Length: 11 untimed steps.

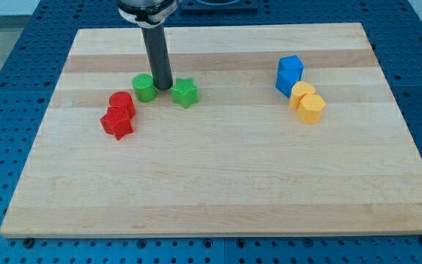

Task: Slide the green circle to the top of the red circle

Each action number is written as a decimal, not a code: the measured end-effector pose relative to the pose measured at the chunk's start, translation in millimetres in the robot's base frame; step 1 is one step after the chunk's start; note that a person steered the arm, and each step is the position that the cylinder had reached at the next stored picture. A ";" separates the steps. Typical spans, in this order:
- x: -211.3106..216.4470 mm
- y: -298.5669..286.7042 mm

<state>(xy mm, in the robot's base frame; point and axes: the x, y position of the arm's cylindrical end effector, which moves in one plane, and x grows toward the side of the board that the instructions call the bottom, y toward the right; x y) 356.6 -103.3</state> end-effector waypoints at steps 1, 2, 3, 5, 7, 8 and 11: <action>0.5 0.0; 0.5 -1.7; 0.5 -5.9; 0.5 -15.4; 0.5 -30.0; 0.5 -35.2; -30.2 64.4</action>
